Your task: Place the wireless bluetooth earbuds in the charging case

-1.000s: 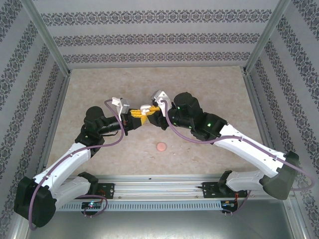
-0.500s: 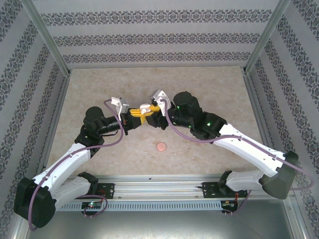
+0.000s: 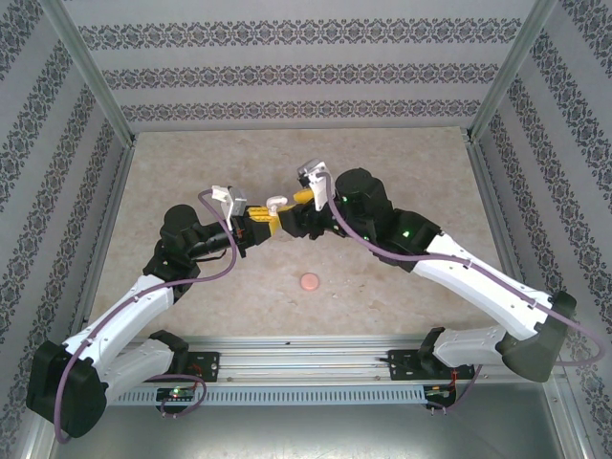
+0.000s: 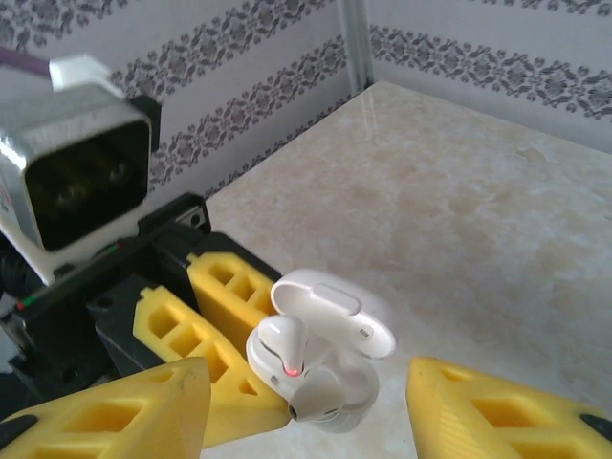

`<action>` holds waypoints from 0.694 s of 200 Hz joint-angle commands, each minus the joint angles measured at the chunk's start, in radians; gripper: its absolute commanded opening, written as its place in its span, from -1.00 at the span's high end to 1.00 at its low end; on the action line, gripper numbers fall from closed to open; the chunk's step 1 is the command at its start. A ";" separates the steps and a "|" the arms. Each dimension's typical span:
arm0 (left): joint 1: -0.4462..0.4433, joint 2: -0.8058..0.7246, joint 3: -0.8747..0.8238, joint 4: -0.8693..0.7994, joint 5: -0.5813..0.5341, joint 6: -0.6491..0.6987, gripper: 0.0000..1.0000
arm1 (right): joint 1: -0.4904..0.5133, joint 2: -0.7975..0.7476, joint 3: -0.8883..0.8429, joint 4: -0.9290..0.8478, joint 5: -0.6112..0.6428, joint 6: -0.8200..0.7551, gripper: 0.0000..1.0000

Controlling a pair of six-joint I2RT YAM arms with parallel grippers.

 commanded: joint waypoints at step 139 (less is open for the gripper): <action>-0.006 -0.009 0.040 -0.077 -0.031 0.048 1.00 | -0.036 0.089 0.197 -0.249 -0.081 0.237 0.44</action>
